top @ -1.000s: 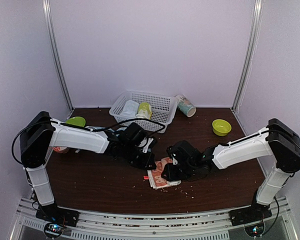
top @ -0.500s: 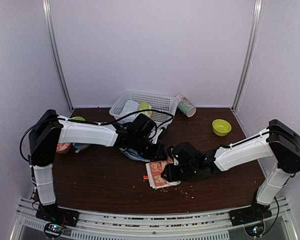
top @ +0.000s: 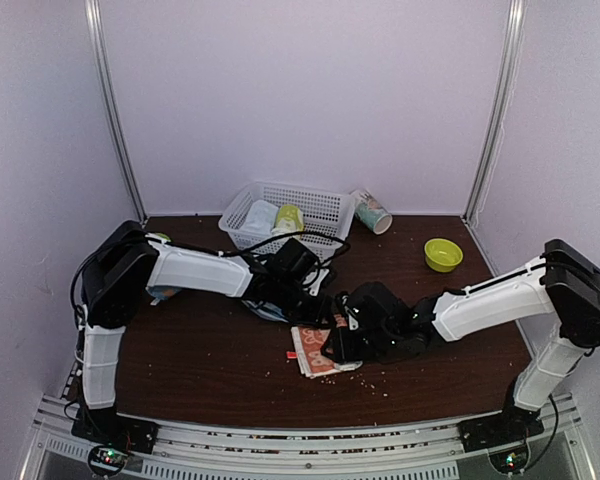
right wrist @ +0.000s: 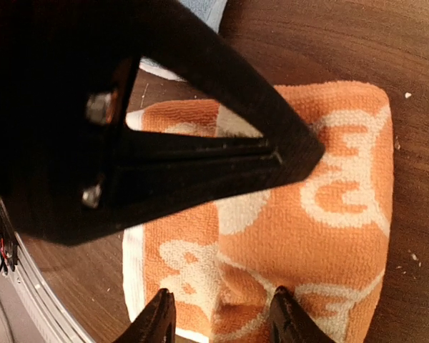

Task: Roll the towels
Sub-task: Roll the towel at the center of the board.

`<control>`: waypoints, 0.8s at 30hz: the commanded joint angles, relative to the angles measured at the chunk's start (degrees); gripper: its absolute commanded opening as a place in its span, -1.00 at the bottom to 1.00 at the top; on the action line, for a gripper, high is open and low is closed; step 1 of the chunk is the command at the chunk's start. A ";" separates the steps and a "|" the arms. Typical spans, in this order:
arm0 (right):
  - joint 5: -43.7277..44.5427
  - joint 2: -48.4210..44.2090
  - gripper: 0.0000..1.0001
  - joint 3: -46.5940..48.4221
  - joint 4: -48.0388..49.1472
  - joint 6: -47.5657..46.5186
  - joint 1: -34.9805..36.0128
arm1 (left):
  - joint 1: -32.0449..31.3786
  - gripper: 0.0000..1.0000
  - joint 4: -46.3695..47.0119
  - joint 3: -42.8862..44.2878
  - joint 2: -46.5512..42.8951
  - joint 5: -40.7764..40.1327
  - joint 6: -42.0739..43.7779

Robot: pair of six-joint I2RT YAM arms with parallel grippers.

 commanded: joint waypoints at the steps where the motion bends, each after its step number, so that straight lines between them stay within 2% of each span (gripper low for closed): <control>1: 0.53 -4.31 -0.03 -0.98 -6.51 -2.89 0.14 | 1.26 -1.00 3.09 -1.22 1.15 0.17 -0.62; 6: 4.68 -8.87 -0.02 1.72 -13.64 -6.24 0.49 | 1.27 -1.00 3.89 -2.19 2.15 0.43 -0.95; 9: 7.96 -9.81 -0.17 2.86 -17.14 -7.15 0.59 | 1.27 -1.00 4.31 -2.63 2.41 0.26 -1.09; 14: 9.72 -5.84 -0.57 4.77 -20.81 -7.83 2.52 | 1.27 -1.00 4.80 -3.49 2.42 0.25 -1.34; 19: 9.54 -1.17 -0.70 6.12 -21.79 -6.76 5.81 | 1.27 -1.00 5.10 -4.32 2.33 0.26 -1.36; 24: 10.40 2.82 -0.73 6.99 -25.39 -5.79 8.16 | 1.27 -1.00 5.11 -5.35 2.25 -0.04 -1.24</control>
